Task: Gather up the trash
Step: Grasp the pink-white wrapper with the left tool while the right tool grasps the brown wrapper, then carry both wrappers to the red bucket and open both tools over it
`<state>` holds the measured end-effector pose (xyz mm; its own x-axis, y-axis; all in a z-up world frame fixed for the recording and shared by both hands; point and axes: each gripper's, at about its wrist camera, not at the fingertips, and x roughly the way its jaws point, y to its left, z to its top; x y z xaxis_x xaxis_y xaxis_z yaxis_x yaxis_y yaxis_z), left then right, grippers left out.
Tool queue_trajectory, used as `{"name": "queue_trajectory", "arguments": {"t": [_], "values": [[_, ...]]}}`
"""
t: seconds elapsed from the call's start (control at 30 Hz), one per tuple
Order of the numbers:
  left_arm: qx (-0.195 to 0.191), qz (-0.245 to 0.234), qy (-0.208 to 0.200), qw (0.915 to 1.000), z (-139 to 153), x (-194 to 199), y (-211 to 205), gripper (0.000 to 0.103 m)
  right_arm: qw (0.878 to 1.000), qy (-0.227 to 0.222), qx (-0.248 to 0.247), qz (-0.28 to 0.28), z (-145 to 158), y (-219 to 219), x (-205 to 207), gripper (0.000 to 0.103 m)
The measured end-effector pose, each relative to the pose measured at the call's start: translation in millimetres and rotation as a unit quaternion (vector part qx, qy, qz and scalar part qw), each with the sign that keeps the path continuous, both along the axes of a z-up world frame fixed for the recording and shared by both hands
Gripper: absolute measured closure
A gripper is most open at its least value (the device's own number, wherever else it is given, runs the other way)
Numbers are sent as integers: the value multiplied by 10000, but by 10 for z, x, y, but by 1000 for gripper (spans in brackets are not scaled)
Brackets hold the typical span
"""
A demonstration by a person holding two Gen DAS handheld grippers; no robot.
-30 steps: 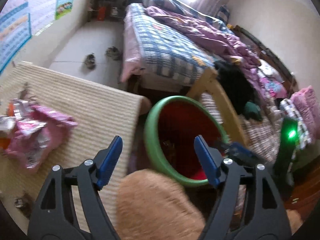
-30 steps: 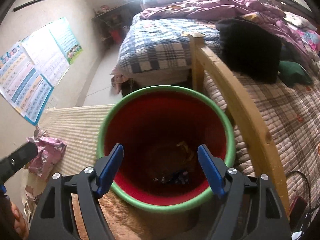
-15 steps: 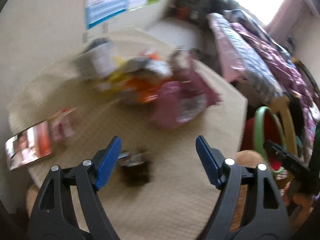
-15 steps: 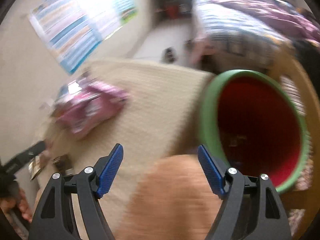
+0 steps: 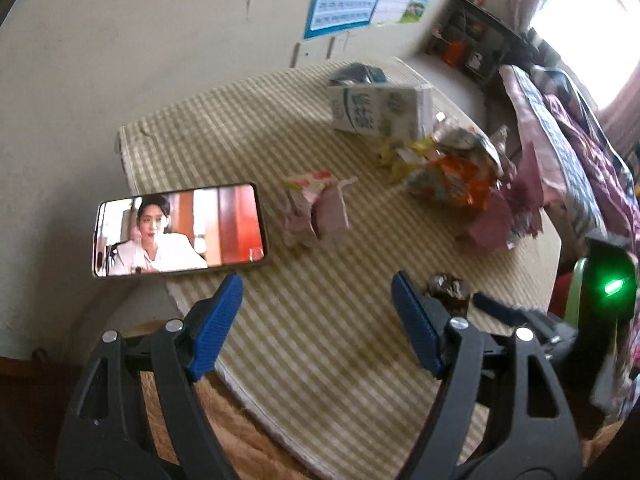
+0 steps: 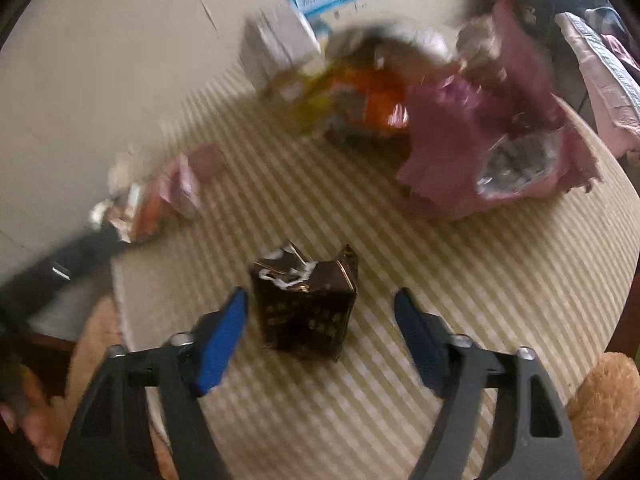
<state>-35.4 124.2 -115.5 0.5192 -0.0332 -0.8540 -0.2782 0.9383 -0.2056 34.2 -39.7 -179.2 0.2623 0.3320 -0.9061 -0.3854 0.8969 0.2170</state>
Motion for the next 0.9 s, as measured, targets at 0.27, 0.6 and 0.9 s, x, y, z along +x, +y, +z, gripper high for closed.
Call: {"name": "queue_trajectory", "arguments": {"t": [0.27, 0.6, 0.9], "values": [[333, -260, 122, 9990, -199, 481, -45, 29, 9987, -45, 276, -424, 128, -430, -58, 52], [477, -580, 709, 9947, -597, 933, -96, 54, 9910, 155, 630, -1171, 166, -905, -26, 52], [252, -759, 341, 9962, -300, 765, -360, 64, 9932, -23, 659, -959, 276, -921, -97, 52]]}}
